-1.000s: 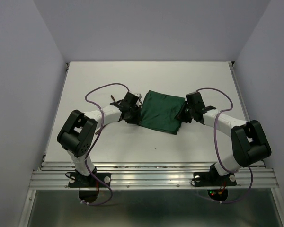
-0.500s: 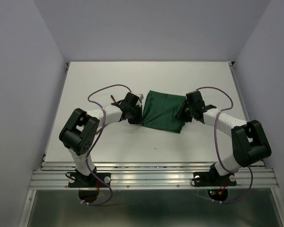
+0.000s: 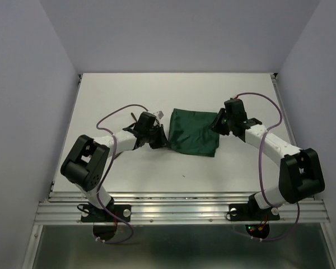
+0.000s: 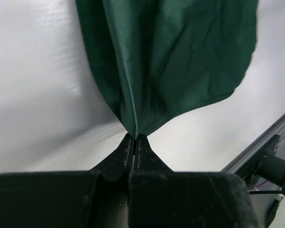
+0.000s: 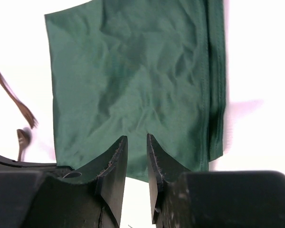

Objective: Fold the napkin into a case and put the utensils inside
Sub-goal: Smooth out the lower triangle-folded napkin at the center of the board.

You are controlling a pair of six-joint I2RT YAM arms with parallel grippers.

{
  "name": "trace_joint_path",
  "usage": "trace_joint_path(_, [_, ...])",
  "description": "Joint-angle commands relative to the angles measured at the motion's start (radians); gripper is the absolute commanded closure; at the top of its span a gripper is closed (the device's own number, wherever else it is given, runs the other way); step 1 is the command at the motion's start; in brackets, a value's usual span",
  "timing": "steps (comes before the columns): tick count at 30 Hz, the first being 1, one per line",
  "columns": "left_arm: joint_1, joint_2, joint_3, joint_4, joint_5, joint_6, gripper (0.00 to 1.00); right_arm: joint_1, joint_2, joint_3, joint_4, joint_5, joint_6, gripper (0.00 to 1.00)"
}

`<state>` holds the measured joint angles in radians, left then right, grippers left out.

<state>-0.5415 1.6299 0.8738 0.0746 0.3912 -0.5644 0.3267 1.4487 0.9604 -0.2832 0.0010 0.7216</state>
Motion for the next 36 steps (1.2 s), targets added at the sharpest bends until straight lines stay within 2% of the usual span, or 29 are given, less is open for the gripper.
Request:
trace_joint_path(1, [-0.003, 0.013, -0.055, 0.034, -0.009, -0.011, 1.0, -0.005, 0.012, -0.037, -0.004, 0.008, -0.01, 0.72])
trace_joint_path(3, [-0.003, 0.021, -0.049, 0.005, -0.029, 0.011, 0.86, -0.005, 0.016, -0.046, -0.002, 0.007, -0.01, 0.72])
trace_joint_path(4, [-0.003, 0.018, -0.036, -0.019, -0.034, 0.02, 0.72, -0.005, 0.016, -0.051, -0.002, 0.007, -0.011, 0.72])
trace_joint_path(6, [-0.003, 0.004, -0.019, -0.045, -0.06, 0.046, 0.61, -0.005, 0.021, -0.046, -0.004, 0.01, -0.017, 0.72])
trace_joint_path(7, [-0.002, -0.004, 0.008, -0.074, -0.072, 0.053, 0.51, -0.005, 0.022, -0.043, -0.004, 0.011, -0.022, 0.71])
trace_joint_path(10, [-0.002, -0.036, 0.078, -0.178, -0.138, 0.095, 0.34, -0.015, 0.039, -0.011, -0.004, 0.024, -0.04, 0.71])
trace_joint_path(11, [0.002, -0.044, 0.097, -0.197, -0.153, 0.106, 0.31, -0.029, 0.042, -0.002, -0.004, 0.024, -0.045, 0.71])
trace_joint_path(14, [0.012, -0.068, 0.18, -0.257, -0.213, 0.138, 0.3, -0.057, 0.062, 0.04, -0.004, 0.021, -0.068, 0.71])
trace_joint_path(18, [0.018, -0.027, 0.318, -0.26, -0.227, 0.161, 0.36, -0.135, 0.113, 0.096, 0.001, -0.015, -0.093, 0.71])
trace_joint_path(21, [0.017, 0.078, 0.407, -0.253, -0.198, 0.159, 0.48, -0.16, 0.153, 0.129, 0.007, -0.058, -0.1, 0.71])
trace_joint_path(23, [0.018, 0.129, 0.47, -0.227, -0.189, 0.143, 0.61, -0.172, 0.199, 0.176, 0.007, -0.058, -0.109, 0.73])
trace_joint_path(24, [0.018, 0.178, 0.493, -0.222, -0.184, 0.141, 0.65, -0.172, 0.217, 0.195, 0.009, -0.064, -0.113, 0.77])
trace_joint_path(25, [0.018, 0.2, 0.528, -0.214, -0.178, 0.138, 0.72, -0.172, 0.235, 0.228, 0.007, -0.068, -0.117, 0.8])
trace_joint_path(28, [0.018, 0.269, 0.562, -0.207, -0.155, 0.124, 0.9, -0.172, 0.306, 0.274, 0.009, -0.082, -0.122, 0.91])
trace_joint_path(30, [0.018, 0.295, 0.554, -0.196, -0.16, 0.117, 0.97, -0.172, 0.353, 0.319, 0.01, -0.107, -0.131, 0.95])
trace_joint_path(31, [0.018, 0.301, 0.547, -0.193, -0.161, 0.116, 1.0, -0.172, 0.37, 0.333, 0.01, -0.113, -0.132, 0.96])
trace_joint_path(36, [0.018, 0.343, 0.495, -0.182, -0.172, 0.113, 1.0, -0.172, 0.456, 0.397, 0.012, -0.11, -0.143, 0.96])
